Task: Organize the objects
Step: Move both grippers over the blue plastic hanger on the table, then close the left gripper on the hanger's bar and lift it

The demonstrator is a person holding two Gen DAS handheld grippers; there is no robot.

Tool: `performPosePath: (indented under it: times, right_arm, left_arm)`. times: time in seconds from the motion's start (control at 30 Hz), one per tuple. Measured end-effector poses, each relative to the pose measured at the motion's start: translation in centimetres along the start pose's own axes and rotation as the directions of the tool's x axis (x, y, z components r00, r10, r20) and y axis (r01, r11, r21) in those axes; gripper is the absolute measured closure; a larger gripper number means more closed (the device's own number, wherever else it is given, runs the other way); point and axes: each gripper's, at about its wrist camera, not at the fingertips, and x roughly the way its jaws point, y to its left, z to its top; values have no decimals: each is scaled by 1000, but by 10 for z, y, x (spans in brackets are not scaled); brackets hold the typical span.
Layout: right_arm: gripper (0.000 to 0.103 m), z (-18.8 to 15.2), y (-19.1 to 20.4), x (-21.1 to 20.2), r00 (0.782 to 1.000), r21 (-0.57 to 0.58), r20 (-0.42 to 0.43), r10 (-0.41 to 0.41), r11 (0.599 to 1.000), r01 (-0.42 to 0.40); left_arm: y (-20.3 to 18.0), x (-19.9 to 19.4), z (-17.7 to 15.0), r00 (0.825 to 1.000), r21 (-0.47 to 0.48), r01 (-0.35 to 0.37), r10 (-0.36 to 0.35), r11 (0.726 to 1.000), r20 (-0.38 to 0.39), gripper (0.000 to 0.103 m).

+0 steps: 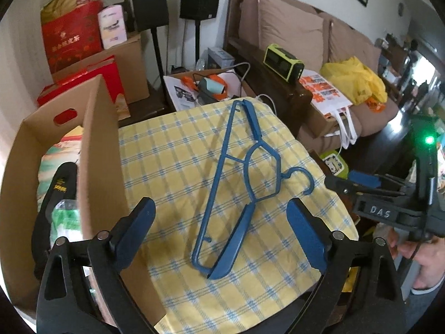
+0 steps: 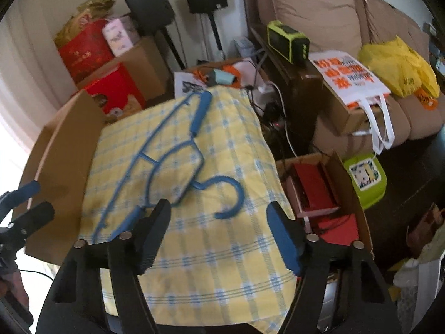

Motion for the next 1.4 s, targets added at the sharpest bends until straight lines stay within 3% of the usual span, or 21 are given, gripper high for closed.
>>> performPosePath:
  times: [0.13,0.53,0.8,1.13,1.27,1.4]
  right_arm:
    - [33,-3,-10,15,999,37,-31,17,999,-16]
    - [33,-5,-15,33,998,63,-54,44,997,-40]
    - [33,14,-4,46,996,64,-58,70,996,-67]
    - [54,37,15,81,994,28,-97,39,999,-37]
    - [56,43,17,91,994,19,-104,17,1000,-16]
    - [57,45,22,96,994,-5,-106,1,1000,-1]
  left_arm:
    - [-5,19,4,999,-11,21,-22,1000,-28,9]
    - [-4,78,4,993,-49,-5,-1,999,-122,9]
    - [-5,101,2,989,-57,-10,1,998,-151,9]
    - [-1,119,-1,984,-90,-21,5,996,-176,9]
    - [0,125,-2,982,-86,-29,13,996,-187,18]
    - [1,133,-2,979,-105,-15,-7,994,-204,20]
